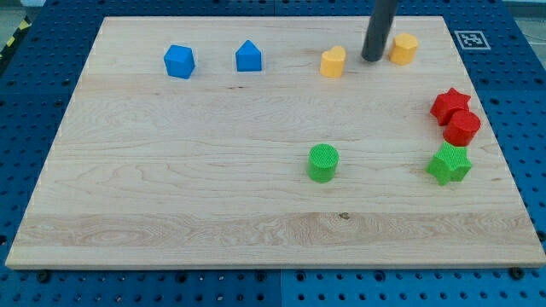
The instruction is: Move the yellow heart left to the red blocks
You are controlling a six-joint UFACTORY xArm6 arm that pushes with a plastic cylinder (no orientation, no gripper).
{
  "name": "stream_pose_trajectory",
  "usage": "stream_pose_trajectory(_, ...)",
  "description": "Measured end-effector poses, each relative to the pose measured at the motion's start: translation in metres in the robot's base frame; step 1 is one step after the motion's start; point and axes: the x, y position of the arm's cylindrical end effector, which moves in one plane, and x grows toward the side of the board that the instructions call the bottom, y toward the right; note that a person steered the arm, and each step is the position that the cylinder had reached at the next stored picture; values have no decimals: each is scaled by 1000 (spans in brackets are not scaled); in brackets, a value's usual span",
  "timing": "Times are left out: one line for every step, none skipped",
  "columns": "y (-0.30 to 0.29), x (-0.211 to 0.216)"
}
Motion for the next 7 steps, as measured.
stream_pose_trajectory(-20, 0)
stream_pose_trajectory(-19, 55)
stream_pose_trajectory(-11, 115)
stream_pose_trajectory(-8, 80)
stream_pose_trajectory(-16, 33)
stream_pose_trajectory(-18, -22)
stream_pose_trajectory(-51, -34)
